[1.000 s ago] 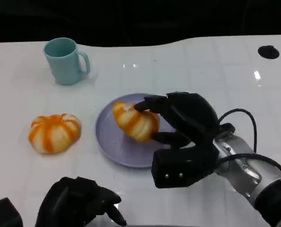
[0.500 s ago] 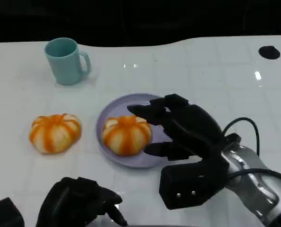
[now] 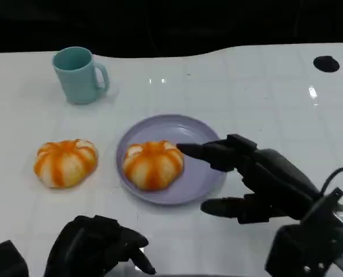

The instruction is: Grasp the bread from the table and place it into the plate.

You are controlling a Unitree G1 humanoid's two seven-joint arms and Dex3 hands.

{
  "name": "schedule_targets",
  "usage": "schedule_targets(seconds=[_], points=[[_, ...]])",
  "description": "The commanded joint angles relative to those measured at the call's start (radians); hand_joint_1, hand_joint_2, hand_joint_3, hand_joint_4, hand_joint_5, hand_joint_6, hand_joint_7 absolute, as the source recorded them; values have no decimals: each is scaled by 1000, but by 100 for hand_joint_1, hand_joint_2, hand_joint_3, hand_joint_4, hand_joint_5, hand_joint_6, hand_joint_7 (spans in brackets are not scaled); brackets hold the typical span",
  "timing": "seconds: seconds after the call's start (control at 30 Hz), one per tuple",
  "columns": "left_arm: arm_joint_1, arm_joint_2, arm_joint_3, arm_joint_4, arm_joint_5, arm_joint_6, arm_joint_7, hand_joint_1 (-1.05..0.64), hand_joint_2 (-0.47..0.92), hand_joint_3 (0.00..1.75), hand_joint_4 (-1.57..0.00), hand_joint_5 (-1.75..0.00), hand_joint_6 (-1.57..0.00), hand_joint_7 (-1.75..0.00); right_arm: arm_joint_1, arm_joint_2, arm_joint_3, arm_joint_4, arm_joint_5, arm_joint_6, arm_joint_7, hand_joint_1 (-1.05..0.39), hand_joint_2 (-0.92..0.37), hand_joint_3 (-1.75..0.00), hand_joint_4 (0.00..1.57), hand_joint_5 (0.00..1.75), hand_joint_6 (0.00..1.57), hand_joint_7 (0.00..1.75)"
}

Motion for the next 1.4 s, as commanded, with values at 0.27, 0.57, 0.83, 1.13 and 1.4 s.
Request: schedule_targets(seconds=[0.27,0.57,0.83,1.13,1.4], points=[[2,14,6,-1,-3,-1,2,-91,87,0,-128,-83,-155,0,150,-7,-95,1,265,-174,80,-47,-92,-25,32,92,62,18],[-2,22,8,3,2,-1,3,-92,87,0,-127,-84,-155,0,290,51,-151,-99,543,-73,171,-34,-85,-49,58,150,58,123],[-6,23,12,10,-2,-2,0,-92,87,0,-127,-85,-156,-1,370,95,-178,-160,599,44,186,-34,-78,-68,58,170,54,145],[-16,28,23,28,1,-19,-6,-93,88,0,-127,-85,-156,0,375,121,-206,-105,602,52,241,-35,-70,-80,61,174,60,144],[-27,35,31,50,-12,-27,-19,-91,87,0,-126,-87,-155,0,353,176,-231,-53,612,16,267,-34,-70,-79,62,175,62,143]])
